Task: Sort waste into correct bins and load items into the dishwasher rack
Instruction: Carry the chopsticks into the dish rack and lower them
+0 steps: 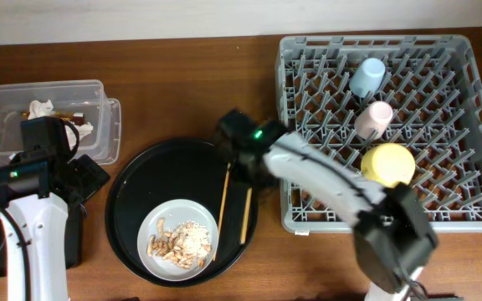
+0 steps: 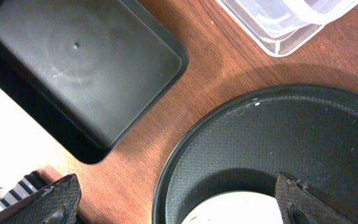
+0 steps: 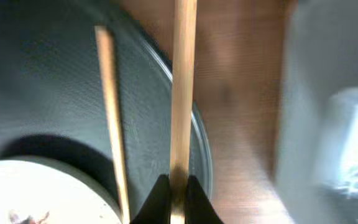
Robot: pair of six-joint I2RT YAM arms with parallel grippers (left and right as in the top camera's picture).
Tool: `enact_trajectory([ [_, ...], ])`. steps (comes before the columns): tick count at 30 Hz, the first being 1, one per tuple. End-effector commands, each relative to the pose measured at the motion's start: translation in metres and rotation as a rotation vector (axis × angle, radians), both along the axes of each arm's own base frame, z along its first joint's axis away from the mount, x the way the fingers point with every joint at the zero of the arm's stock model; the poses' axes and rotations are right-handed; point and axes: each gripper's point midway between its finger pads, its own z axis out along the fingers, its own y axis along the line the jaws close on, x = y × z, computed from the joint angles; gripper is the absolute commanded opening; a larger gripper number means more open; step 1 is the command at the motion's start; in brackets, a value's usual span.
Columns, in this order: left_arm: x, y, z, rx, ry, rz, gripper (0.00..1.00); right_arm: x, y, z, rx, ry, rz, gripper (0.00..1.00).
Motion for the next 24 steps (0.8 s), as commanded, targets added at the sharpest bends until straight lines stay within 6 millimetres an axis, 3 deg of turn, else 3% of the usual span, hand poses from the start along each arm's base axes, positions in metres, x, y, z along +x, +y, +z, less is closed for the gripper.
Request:
enact_trajectory([
  [1, 0.000, 0.003, 0.002, 0.012, -0.004, 0.016, 0.99, 0.047, -0.031, 0.095, 0.044, -0.280, 0.257, 0.04],
  [2, -0.001, 0.003, 0.002, 0.012, -0.003, 0.017, 0.99, 0.058, -0.046, 0.110, 0.034, -0.334, 0.294, 0.04],
  [4, -0.001, 0.003, 0.002, 0.012, -0.003, 0.017, 0.99, 0.072, -0.073, 0.122, -0.002, -0.389, 0.352, 0.04],
  [9, -0.001, 0.003, 0.002, 0.012, -0.003, 0.016, 0.99, 0.116, -0.148, 0.115, -0.064, -0.425, 0.238, 0.04],
  [12, -0.001, 0.003, 0.002, 0.012, -0.003, 0.016, 0.99, 0.143, -0.175, 0.105, -0.059, -0.456, 0.162, 0.04],
  [14, -0.001, 0.003, 0.002, 0.012, -0.003, 0.017, 0.99, 0.153, -0.174, 0.095, -0.026, -0.459, 0.159, 0.05],
  [15, -0.001, 0.003, 0.002, 0.012, -0.003, 0.017, 0.99, 0.158, -0.172, 0.088, -0.019, -0.454, 0.162, 0.14],
  [16, -0.001, 0.003, 0.002, 0.012, -0.003, 0.017, 0.99, 0.161, -0.171, 0.082, -0.016, -0.446, 0.163, 0.36],
  [18, -0.001, 0.003, 0.002, 0.012, -0.003, 0.016, 0.99, 0.161, -0.165, 0.065, 0.014, -0.404, 0.170, 0.57],
  [20, -0.001, 0.003, 0.002, 0.012, -0.003, 0.016, 0.99, 0.157, -0.158, 0.061, 0.053, -0.379, 0.180, 0.76],
  [24, -0.001, 0.003, 0.002, 0.012, -0.003, 0.017, 0.99, 0.133, -0.129, 0.060, 0.226, -0.284, 0.192, 0.86],
])
